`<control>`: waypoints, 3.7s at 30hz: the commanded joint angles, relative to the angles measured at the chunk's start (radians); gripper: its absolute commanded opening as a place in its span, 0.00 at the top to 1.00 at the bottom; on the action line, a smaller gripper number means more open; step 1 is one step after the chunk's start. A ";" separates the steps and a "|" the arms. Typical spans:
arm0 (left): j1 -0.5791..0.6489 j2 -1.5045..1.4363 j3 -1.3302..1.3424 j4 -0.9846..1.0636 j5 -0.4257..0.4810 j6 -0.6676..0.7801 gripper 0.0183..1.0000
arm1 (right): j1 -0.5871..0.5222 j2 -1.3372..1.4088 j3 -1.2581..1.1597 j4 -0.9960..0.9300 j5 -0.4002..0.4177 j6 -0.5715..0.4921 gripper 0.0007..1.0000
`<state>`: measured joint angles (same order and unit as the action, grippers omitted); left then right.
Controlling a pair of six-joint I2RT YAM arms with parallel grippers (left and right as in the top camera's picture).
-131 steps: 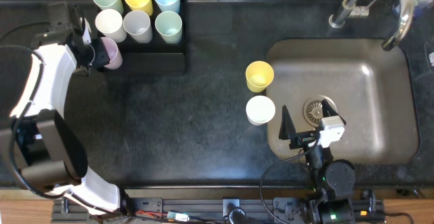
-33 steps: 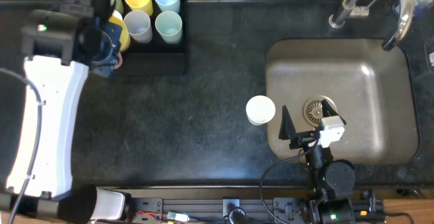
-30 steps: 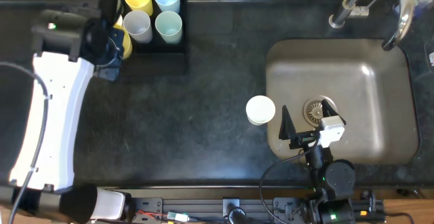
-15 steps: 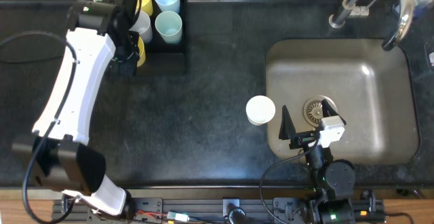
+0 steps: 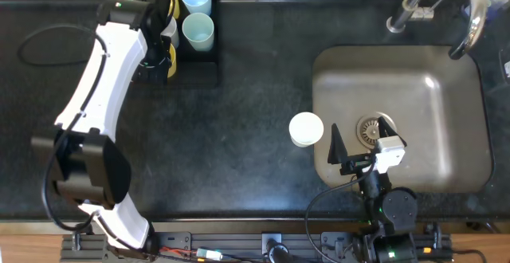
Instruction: Store Cups
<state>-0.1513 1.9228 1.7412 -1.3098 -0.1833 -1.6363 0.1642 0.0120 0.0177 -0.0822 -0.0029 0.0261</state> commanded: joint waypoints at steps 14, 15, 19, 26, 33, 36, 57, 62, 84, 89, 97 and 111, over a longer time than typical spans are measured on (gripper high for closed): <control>0.045 0.083 -0.007 0.012 0.013 -0.014 0.98 | -0.003 -0.008 -0.013 0.005 -0.004 -0.004 0.00; 0.045 0.084 -0.007 0.012 0.013 -0.014 0.98 | -0.003 -0.008 -0.013 0.005 -0.004 -0.004 0.00; 0.045 0.084 -0.007 0.019 0.010 -0.014 0.98 | -0.003 -0.008 -0.013 0.005 -0.004 -0.004 0.00; 0.045 0.092 -0.007 0.023 0.011 -0.014 0.98 | -0.003 -0.008 -0.013 0.005 -0.004 -0.004 0.00; 0.045 0.110 -0.007 0.023 0.014 -0.014 0.94 | -0.003 -0.008 -0.013 0.005 -0.004 -0.004 0.00; 0.045 0.111 -0.007 0.023 0.014 -0.014 0.88 | -0.003 -0.008 -0.013 0.005 -0.004 -0.004 0.00; 0.009 -0.359 -0.013 0.197 -0.117 0.265 0.00 | -0.003 -0.008 -0.013 0.005 -0.004 -0.004 0.00; -0.026 -0.559 -0.146 0.763 -0.095 0.957 0.00 | -0.003 -0.008 -0.013 0.005 -0.004 -0.004 0.00; 0.130 -1.751 -1.483 1.439 0.147 1.517 0.00 | -0.003 -0.008 -0.013 0.005 -0.004 -0.004 0.00; 0.130 -1.921 -1.624 1.445 0.150 1.517 0.00 | -0.003 -0.008 -0.013 0.005 -0.004 -0.004 0.00; 0.107 -1.920 -1.733 1.328 0.220 1.515 0.00 | -0.003 -0.008 -0.013 0.005 -0.004 -0.004 0.00; 0.098 -1.920 -1.733 1.229 0.234 1.501 0.00 | -0.003 -0.008 -0.013 0.005 -0.004 -0.004 0.00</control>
<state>-0.0463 0.0132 0.0090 -0.0765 0.0277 -0.1459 0.1642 0.0120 0.0177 -0.0826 -0.0029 0.0254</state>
